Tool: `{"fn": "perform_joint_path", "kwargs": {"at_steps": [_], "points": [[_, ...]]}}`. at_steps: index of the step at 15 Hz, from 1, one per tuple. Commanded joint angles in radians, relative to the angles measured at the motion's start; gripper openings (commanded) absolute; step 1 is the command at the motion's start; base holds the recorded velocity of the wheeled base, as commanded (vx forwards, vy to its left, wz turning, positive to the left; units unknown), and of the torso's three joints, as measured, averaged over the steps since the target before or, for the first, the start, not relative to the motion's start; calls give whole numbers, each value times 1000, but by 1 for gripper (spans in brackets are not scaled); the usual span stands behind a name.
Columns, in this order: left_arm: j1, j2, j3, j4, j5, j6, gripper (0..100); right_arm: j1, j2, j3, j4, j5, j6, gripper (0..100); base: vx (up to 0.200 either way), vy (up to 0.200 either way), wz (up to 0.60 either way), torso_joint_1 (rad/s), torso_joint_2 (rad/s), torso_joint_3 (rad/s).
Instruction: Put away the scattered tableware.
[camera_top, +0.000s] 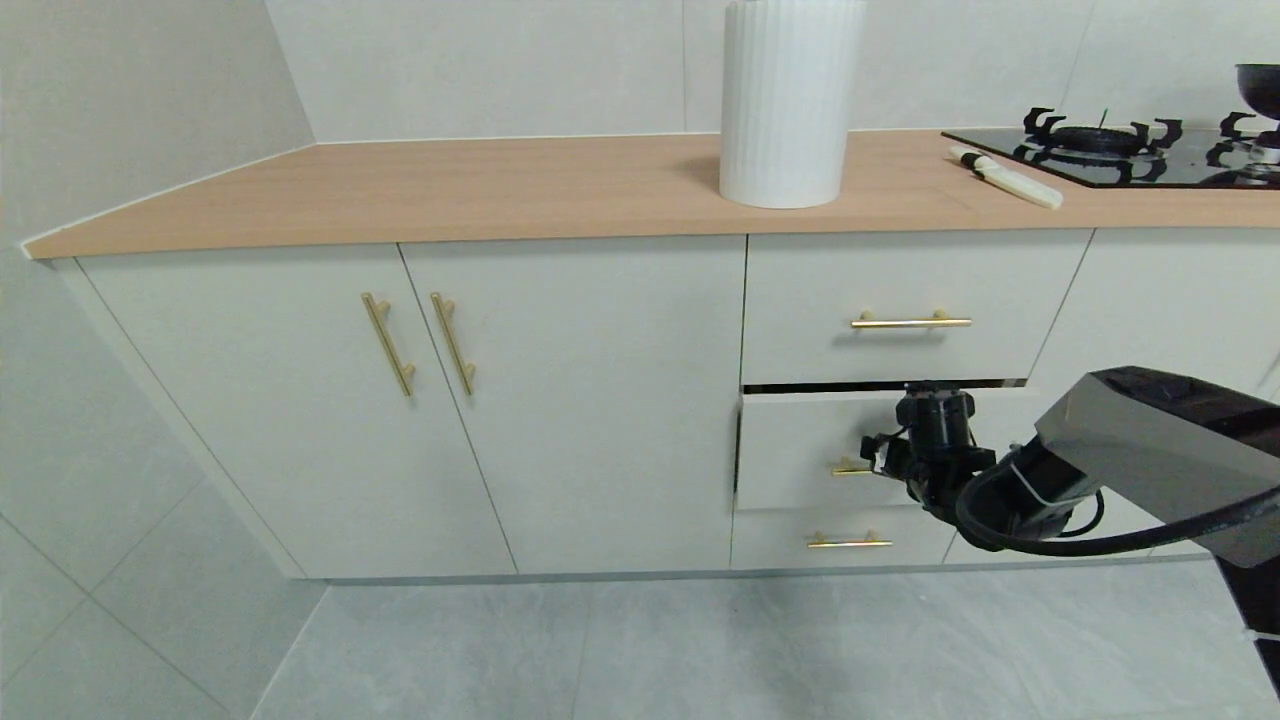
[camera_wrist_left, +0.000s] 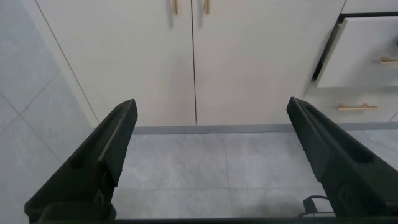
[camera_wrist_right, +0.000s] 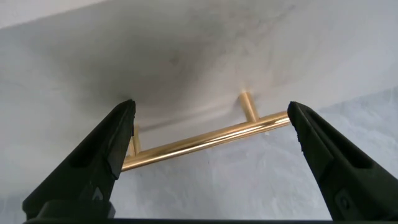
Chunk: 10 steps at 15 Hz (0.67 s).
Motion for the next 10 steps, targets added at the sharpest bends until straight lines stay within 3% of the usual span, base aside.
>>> {"fn": "perform_joint_path", "kwargs": {"at_steps": [1, 10], "points": [[0, 0, 0, 0, 0, 1, 100, 1, 12, -15, 1, -2, 1, 100, 0, 0, 0, 0, 0, 0], [0, 0, 0, 0, 0, 0, 100, -33, 54, -113, -50, -60, 7, 100, 0, 0, 0, 0, 0, 0]]}}
